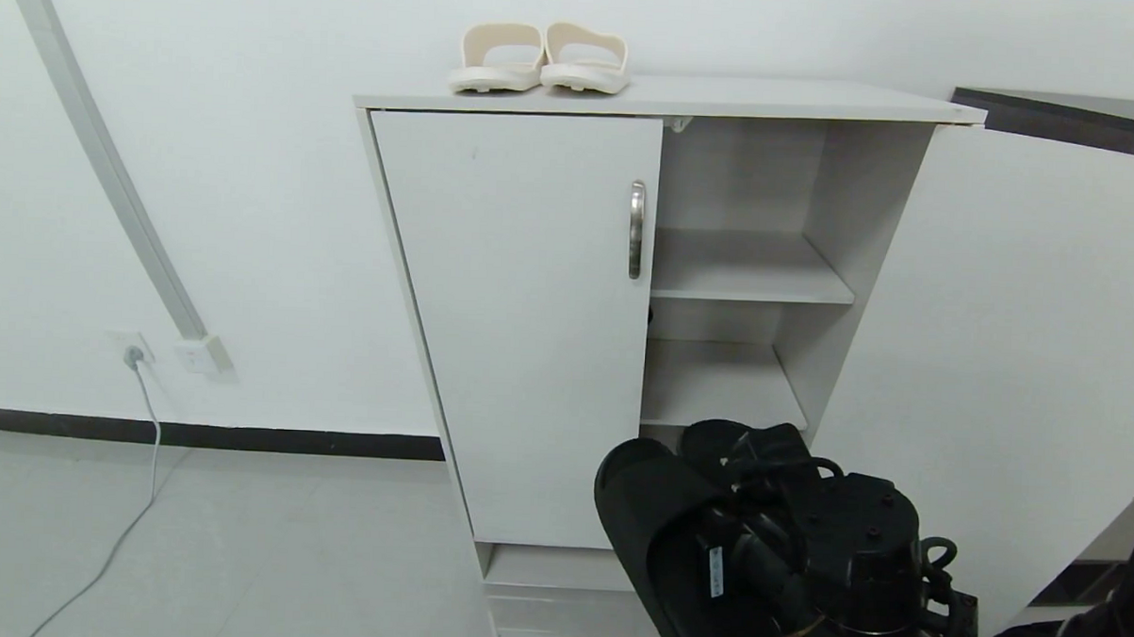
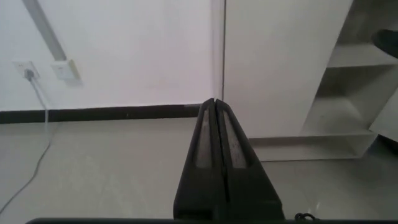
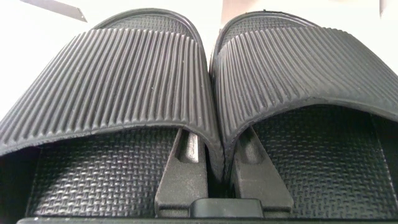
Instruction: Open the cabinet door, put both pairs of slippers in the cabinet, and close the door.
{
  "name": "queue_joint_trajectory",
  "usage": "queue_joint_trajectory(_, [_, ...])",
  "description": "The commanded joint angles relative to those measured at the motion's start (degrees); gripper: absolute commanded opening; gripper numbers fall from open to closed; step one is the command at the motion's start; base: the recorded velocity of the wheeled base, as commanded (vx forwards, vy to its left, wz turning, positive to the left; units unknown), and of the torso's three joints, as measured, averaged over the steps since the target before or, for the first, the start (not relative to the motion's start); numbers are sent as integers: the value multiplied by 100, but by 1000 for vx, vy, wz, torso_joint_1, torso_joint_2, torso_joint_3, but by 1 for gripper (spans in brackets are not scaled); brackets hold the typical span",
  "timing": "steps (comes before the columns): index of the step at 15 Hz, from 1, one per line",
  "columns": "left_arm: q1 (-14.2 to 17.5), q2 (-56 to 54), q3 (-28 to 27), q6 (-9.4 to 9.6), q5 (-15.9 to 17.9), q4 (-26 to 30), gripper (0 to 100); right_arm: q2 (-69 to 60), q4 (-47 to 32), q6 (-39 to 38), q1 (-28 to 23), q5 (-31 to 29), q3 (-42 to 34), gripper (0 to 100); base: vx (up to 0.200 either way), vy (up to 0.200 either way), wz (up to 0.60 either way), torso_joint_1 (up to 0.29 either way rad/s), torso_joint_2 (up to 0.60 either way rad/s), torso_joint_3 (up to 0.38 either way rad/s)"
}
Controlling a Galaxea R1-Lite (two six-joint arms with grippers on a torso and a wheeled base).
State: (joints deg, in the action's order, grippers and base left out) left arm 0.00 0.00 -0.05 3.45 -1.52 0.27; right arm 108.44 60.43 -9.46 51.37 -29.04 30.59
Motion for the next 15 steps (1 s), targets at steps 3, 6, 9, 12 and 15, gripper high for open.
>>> queue_joint_trajectory(3, [0,0,5,-187,557,8,0,310,-22,-82,13,-392,519,0,0,0,0,0,0,0])
queue_joint_trajectory(6, [0,0,5,-178,557,8,0,512,-374,-416,13,-805,984,0,0,0,0,0,0,0])
queue_joint_trajectory(9, [0,9,5,-187,548,8,0,820,-1253,-891,13,-2176,1828,0,0,0,0,0,0,0])
queue_joint_trajectory(12, [0,9,5,-187,548,8,0,846,-1288,-891,-31,-2229,1811,0,0,-67,0,1,-2,2])
queue_joint_trajectory(15, [0,9,5,-187,548,8,0,864,-1288,-891,-48,-2229,1775,0,0,-200,0,2,2,2])
